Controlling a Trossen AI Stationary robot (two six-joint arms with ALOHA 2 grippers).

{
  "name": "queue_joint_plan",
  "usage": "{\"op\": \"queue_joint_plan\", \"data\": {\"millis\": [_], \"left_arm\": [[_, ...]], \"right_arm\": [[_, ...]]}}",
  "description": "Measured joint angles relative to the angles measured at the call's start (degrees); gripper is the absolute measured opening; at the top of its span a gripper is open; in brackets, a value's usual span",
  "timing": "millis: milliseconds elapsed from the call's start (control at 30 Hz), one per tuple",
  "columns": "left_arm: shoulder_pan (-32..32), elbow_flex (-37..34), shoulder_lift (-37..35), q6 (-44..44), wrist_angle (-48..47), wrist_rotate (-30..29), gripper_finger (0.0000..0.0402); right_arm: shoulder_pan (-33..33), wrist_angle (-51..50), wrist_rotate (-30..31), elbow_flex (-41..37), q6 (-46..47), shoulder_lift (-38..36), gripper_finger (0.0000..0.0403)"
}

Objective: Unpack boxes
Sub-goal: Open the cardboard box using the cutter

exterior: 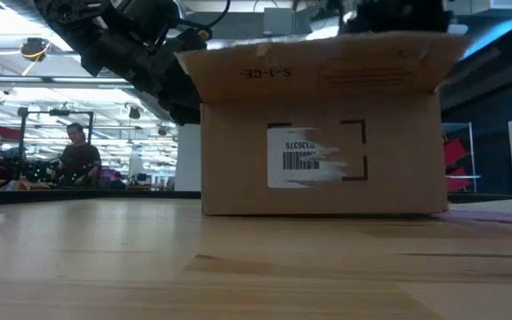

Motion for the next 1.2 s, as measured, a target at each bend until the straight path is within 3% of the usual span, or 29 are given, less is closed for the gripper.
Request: {"op": "queue_joint_plan", "data": {"millis": [167, 600, 900, 1200], "left_arm": [[0.1, 0.0, 0.0, 0.2, 0.0, 0.0, 0.028], [0.1, 0.0, 0.0, -0.3, 0.0, -0.6, 0.028], [0.3, 0.0, -0.1, -1.4, -0.3, -2.9, 0.028], [0.2, 0.0, 0.0, -1.4, -0.6, -2.2, 0.028]], "right_arm": [[0.0, 2.0, 2.0, -6.4, 2.2, -4.6, 0.0181], [0.0, 29.6, 4.4, -25.4, 6.7, -11.3, 0.0181], [0.1, 52.5, 2.0, -32.3, 9.8, -11.3, 0.0181], [0.1, 56.4, 3.2, -33.9, 10.4, -11.3, 0.0181]]}}
